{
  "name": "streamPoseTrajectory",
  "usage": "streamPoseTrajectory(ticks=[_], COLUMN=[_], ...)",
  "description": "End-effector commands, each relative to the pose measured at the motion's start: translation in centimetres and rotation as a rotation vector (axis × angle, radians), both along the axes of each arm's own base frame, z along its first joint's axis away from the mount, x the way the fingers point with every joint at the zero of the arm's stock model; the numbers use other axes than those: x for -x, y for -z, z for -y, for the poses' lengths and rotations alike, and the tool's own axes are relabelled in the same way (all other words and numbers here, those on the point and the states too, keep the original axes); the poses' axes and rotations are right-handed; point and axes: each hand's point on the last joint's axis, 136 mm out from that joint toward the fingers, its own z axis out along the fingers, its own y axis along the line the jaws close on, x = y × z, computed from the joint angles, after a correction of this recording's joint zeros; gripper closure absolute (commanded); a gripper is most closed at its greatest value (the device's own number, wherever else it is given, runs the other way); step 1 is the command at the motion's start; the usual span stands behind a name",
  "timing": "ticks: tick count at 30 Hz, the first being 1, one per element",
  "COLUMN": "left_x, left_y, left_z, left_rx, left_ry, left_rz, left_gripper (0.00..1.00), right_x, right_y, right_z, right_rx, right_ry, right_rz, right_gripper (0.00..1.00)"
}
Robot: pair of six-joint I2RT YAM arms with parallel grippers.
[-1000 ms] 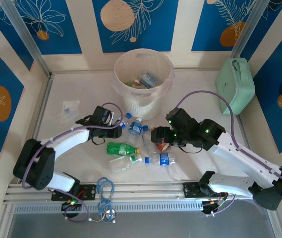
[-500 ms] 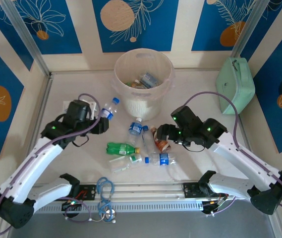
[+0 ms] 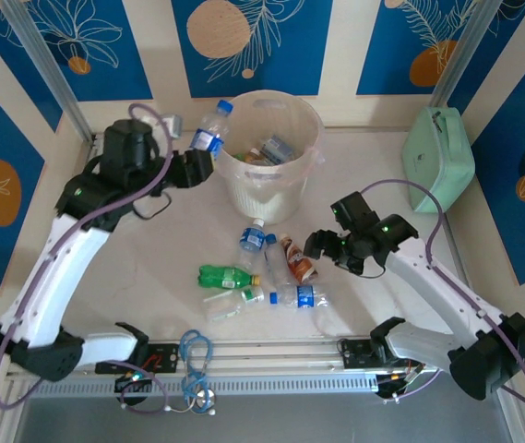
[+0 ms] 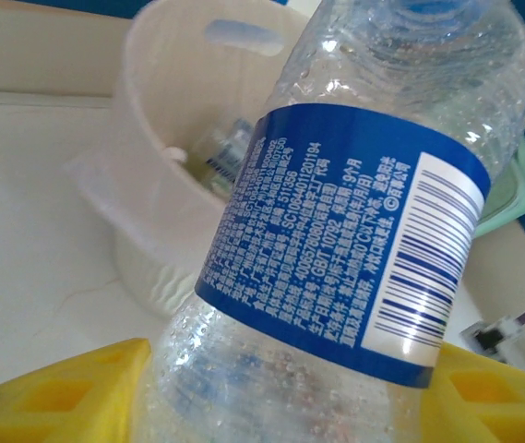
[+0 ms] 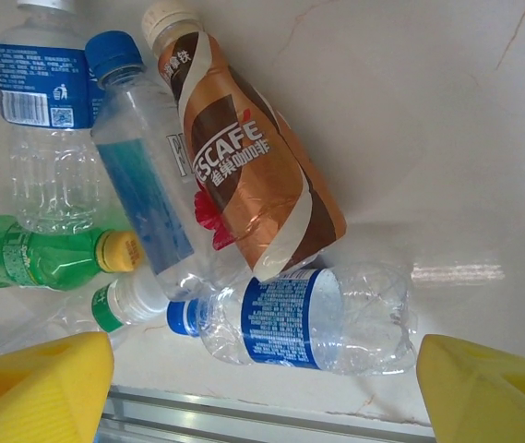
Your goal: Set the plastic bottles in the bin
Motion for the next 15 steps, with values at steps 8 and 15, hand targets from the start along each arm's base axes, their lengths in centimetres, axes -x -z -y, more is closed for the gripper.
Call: streamPoseTrajectory(ticks=[8, 15], left_x=[-7.3, -8.6], left_y=[2.1, 2.7], left_z=[5.4, 5.8], left_rx=[0.046, 0.033], left_ry=[0.026, 0.008], left_rz=[-0.075, -0.089], left_gripper=[0.40, 0.20], right_x=[-2.0, -2.1], right_y=[1.5, 2.7], right_z=[-0.9, -1.1], right_rx=[0.060, 0.086], right_ry=[-0.095, -0.103], right_rz=[-0.032, -0.052], right_gripper=[0.15, 0.14])
